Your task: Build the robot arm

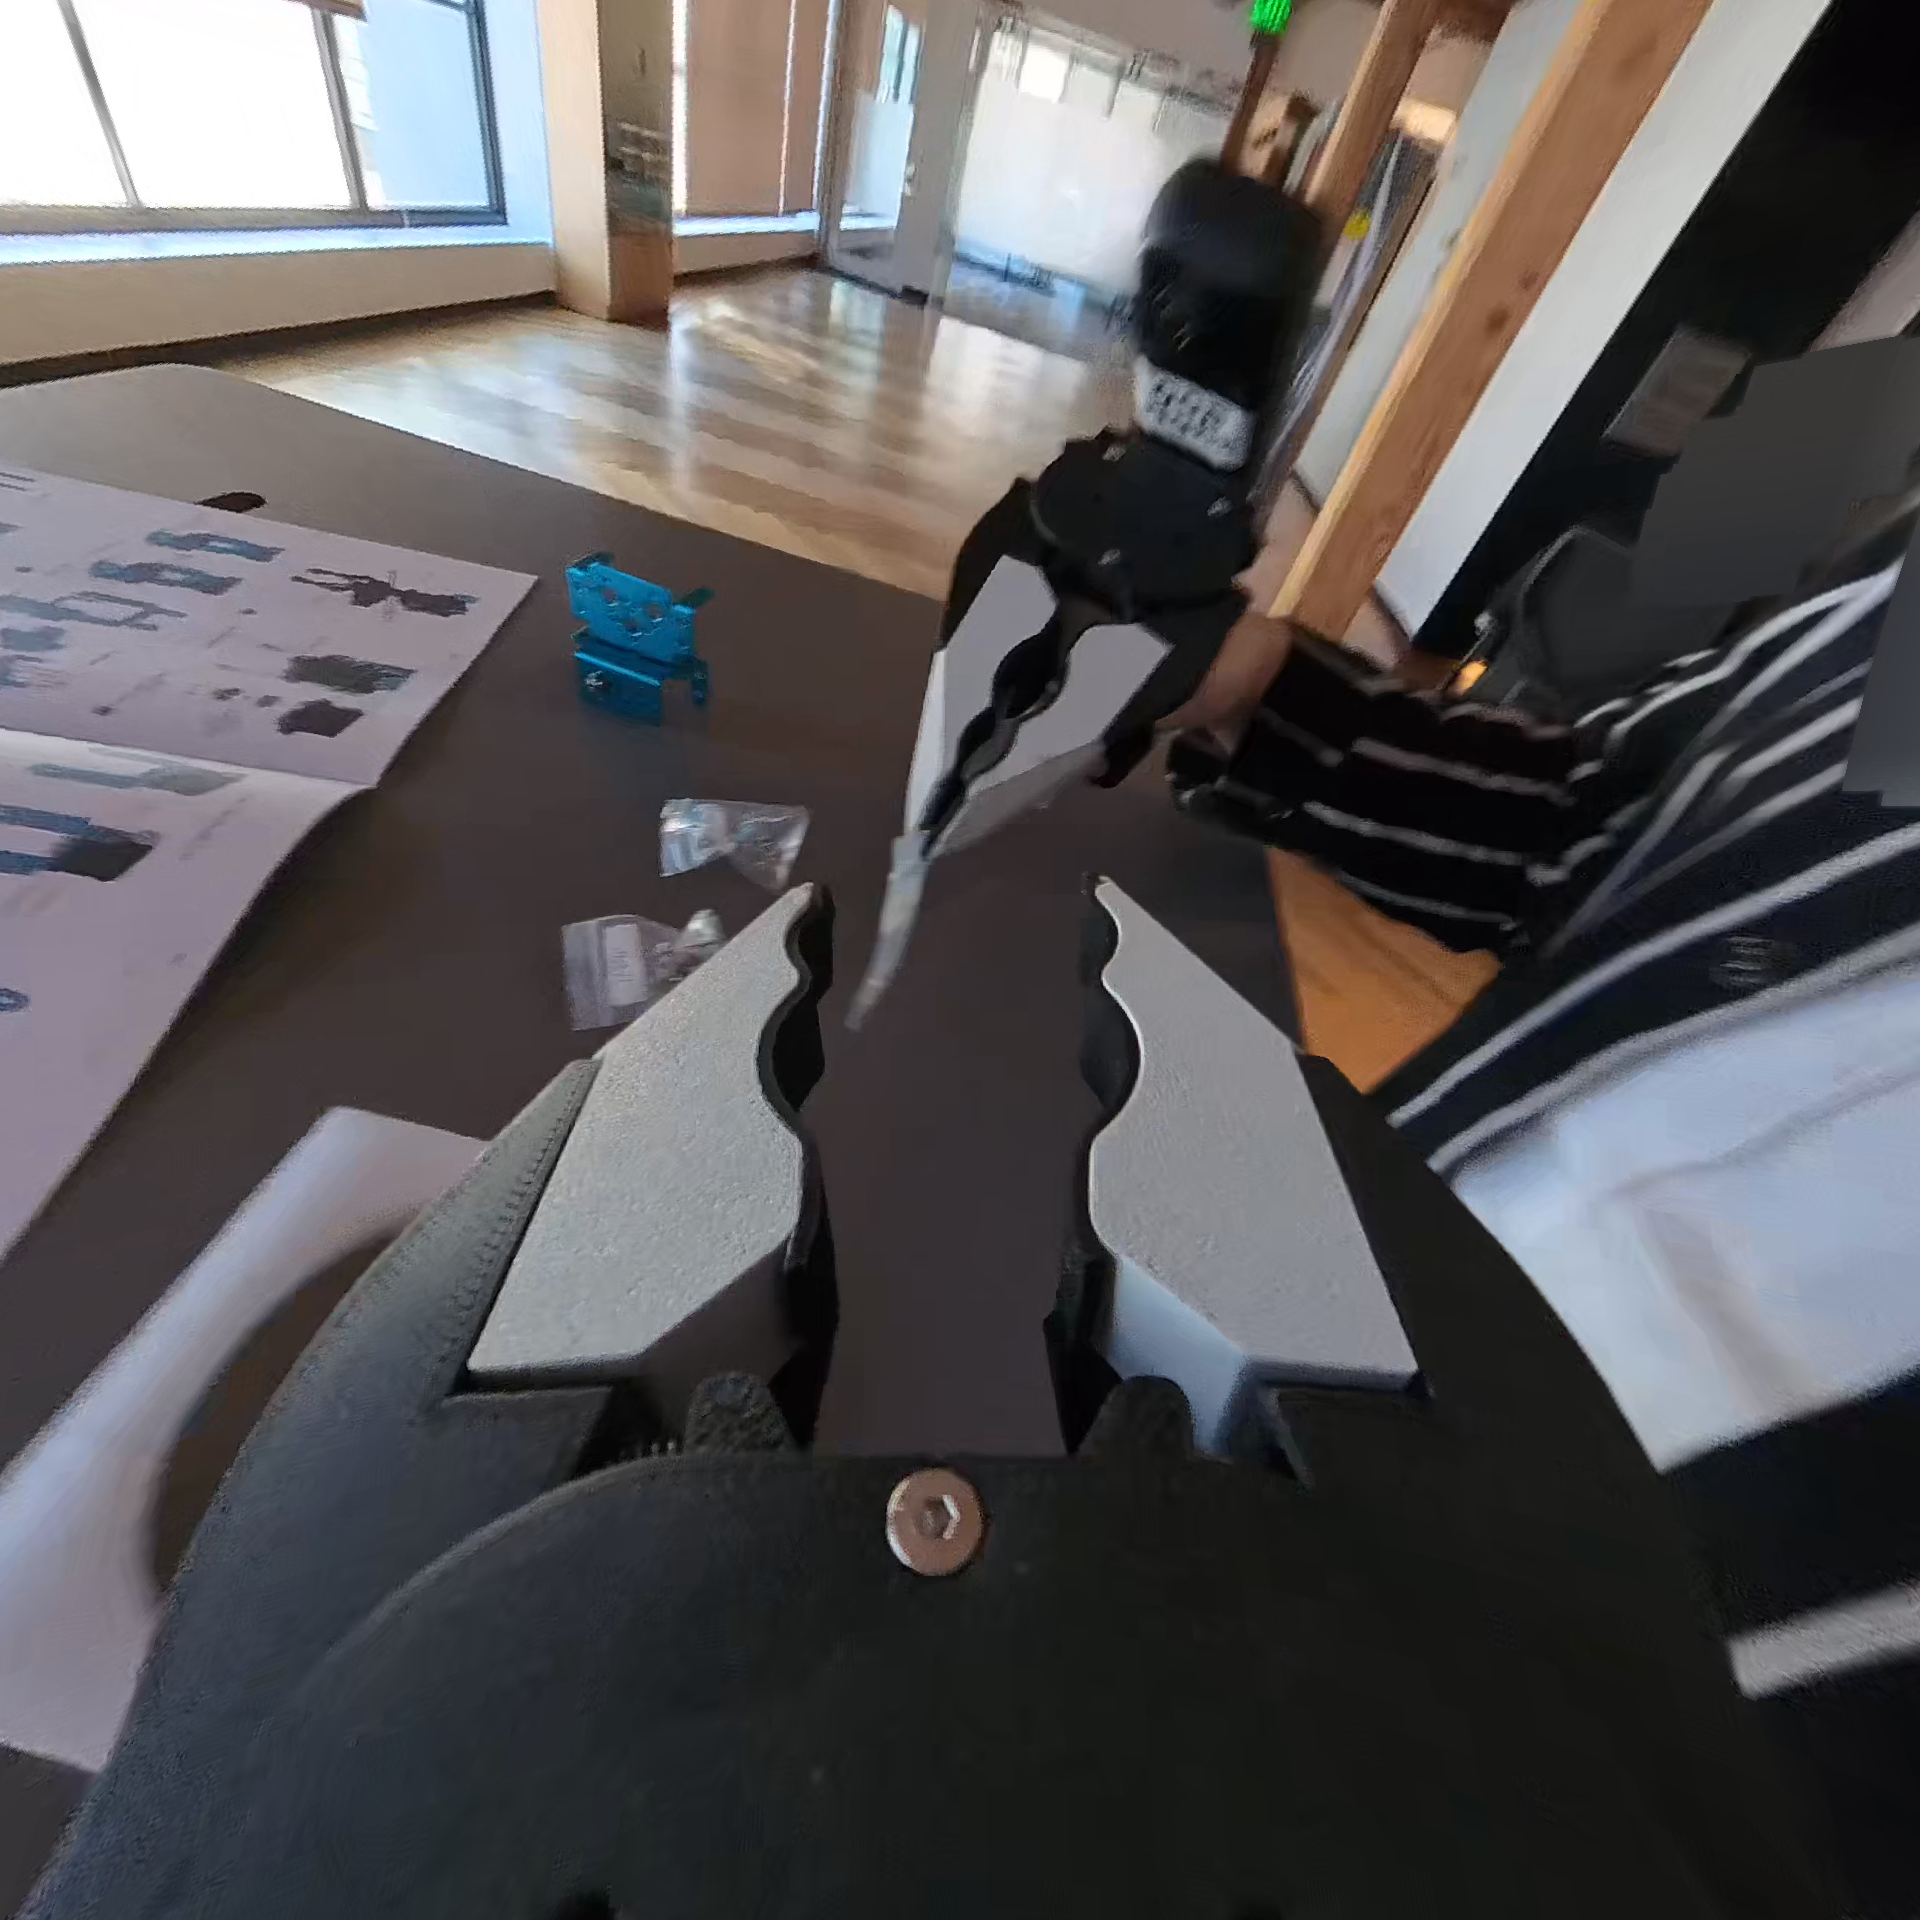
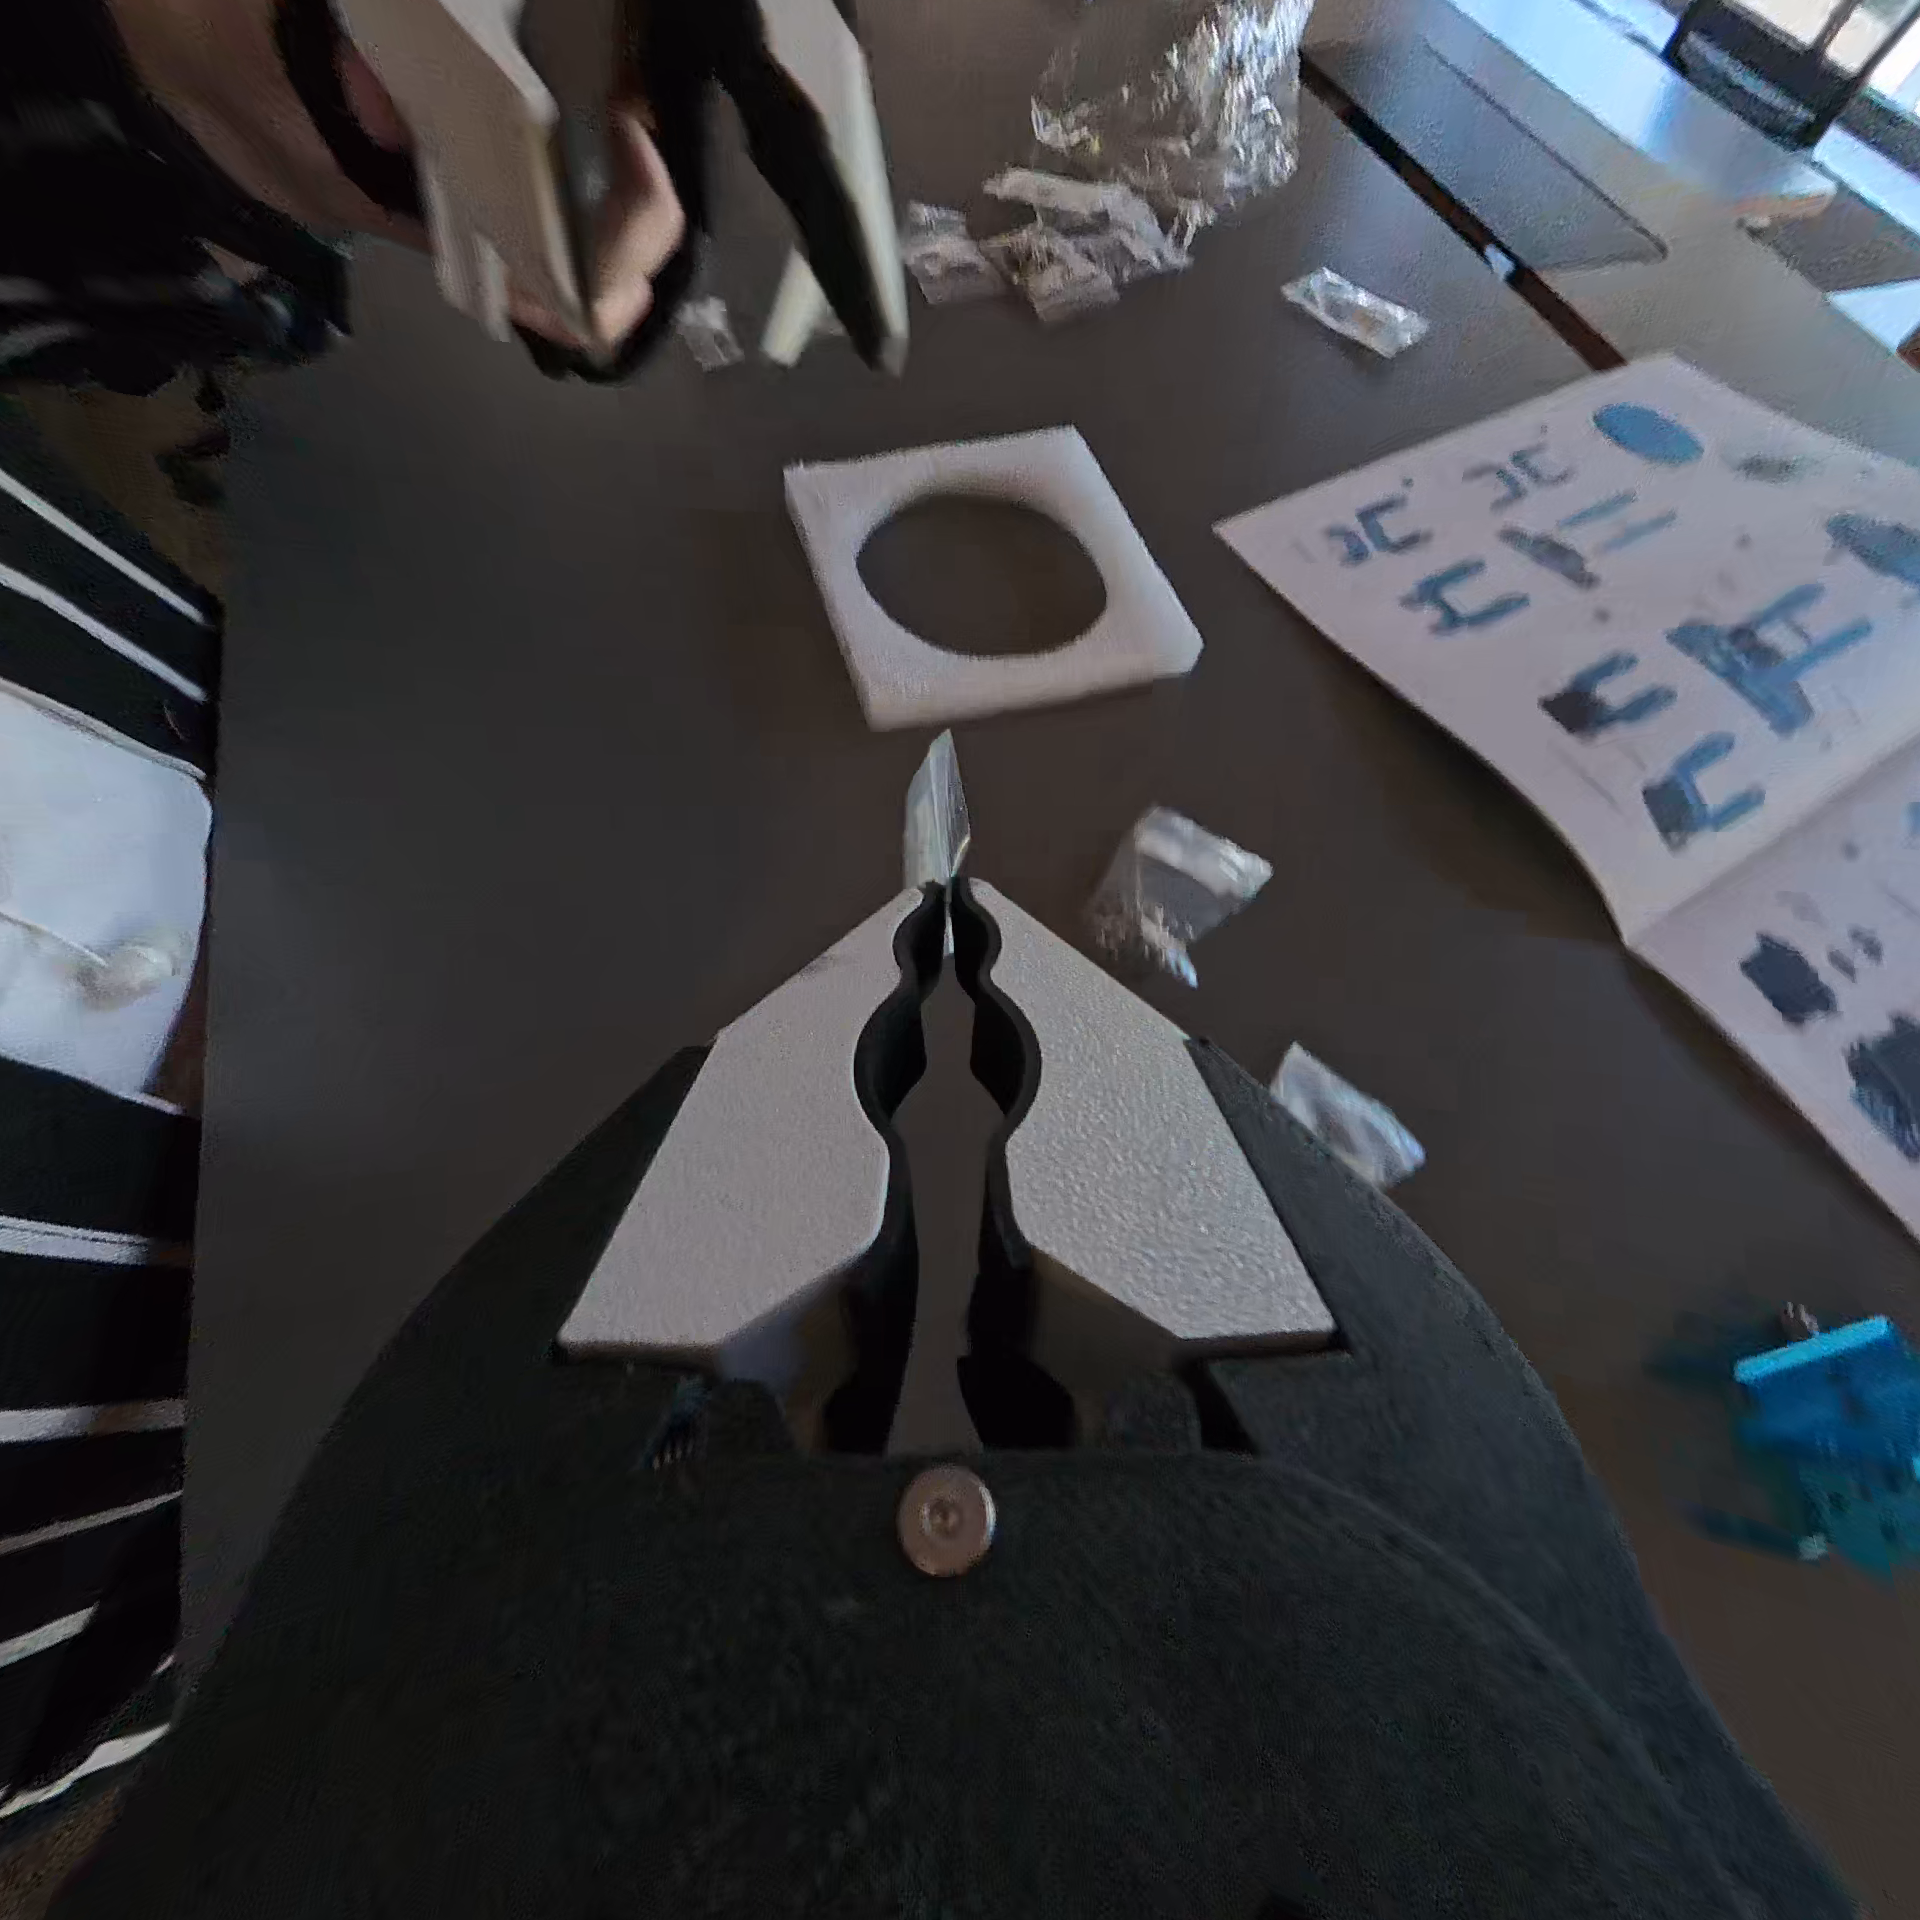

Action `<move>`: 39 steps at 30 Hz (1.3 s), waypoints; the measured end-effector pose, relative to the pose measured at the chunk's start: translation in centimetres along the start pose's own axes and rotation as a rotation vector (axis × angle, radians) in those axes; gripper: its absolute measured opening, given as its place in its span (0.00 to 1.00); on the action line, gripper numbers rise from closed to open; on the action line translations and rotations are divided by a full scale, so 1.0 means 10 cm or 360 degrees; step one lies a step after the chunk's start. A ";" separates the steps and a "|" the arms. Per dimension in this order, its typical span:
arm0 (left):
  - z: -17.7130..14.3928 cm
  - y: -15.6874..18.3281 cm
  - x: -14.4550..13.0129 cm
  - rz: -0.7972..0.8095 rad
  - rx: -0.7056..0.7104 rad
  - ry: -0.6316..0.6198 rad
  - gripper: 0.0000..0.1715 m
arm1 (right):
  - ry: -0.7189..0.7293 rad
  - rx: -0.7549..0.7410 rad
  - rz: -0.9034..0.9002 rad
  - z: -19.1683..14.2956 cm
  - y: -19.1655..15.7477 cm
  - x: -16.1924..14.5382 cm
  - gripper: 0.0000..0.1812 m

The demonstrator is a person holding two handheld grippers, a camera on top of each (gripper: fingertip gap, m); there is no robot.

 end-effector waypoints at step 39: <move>-0.02 -0.38 -0.58 -0.0259 0.0028 -0.0219 0.00 | 0.0544 0.0662 0.0514 0.72 0.03 0.20 0.01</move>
Point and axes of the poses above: each gripper's, where its closed fingertips meet, z out along the fingers, x out of its top, y = z × x across the jaws, the point moved 8 cm from there along -z, back along the fingers, and after that the axes turned 14 degrees about -z, right-handed, at the moved point
